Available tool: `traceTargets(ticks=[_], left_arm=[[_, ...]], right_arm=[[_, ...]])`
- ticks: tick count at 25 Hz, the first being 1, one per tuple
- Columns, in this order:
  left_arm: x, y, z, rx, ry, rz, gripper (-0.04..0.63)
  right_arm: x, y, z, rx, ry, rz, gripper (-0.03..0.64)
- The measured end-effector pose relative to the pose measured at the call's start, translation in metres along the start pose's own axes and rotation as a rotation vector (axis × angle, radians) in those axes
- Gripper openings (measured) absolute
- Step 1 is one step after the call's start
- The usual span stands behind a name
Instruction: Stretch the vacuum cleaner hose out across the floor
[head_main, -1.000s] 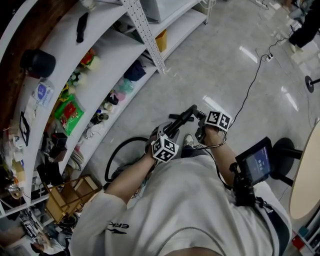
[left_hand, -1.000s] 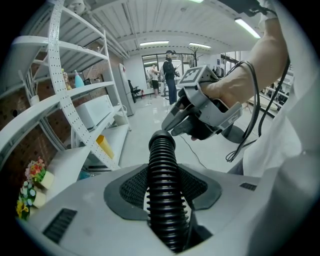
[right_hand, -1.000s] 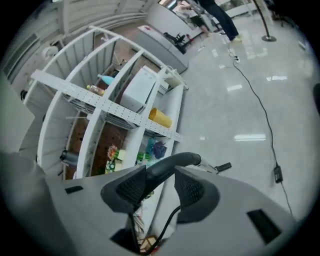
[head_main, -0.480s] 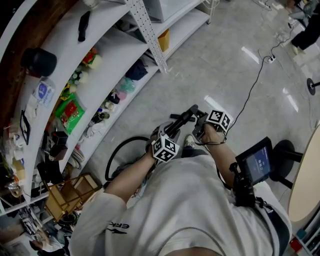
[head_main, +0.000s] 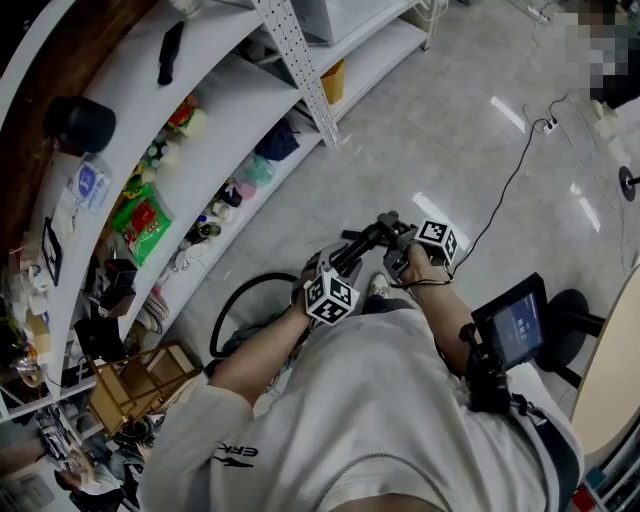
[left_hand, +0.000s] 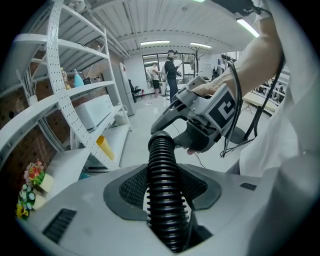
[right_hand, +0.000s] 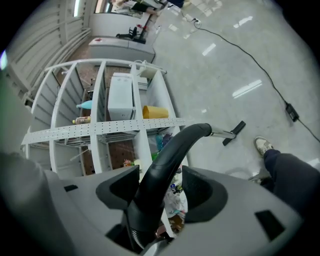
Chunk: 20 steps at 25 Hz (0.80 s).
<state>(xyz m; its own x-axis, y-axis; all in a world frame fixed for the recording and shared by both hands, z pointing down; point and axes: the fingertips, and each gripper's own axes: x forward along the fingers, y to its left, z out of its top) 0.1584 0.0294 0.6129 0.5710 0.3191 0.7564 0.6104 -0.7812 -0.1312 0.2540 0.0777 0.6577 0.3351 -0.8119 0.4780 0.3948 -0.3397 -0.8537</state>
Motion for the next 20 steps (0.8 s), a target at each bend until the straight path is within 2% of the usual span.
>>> traceTargets(ticks=[4,12,20], left_arm=[[0.005,0.002,0.007,0.000,-0.001,-0.004,0.173],[0.014,0.008,0.021,-0.002,0.001,0.004,0.173],[0.022,0.020,0.049,0.035,-0.022,0.017,0.173]], right_arm=[[0.010,0.004,0.000,0.058,0.047,0.031,0.245],[0.013,0.012,0.016,0.046,0.060,0.015,0.235],[0.008,0.040,0.042,-0.002,0.037,0.062,0.226]])
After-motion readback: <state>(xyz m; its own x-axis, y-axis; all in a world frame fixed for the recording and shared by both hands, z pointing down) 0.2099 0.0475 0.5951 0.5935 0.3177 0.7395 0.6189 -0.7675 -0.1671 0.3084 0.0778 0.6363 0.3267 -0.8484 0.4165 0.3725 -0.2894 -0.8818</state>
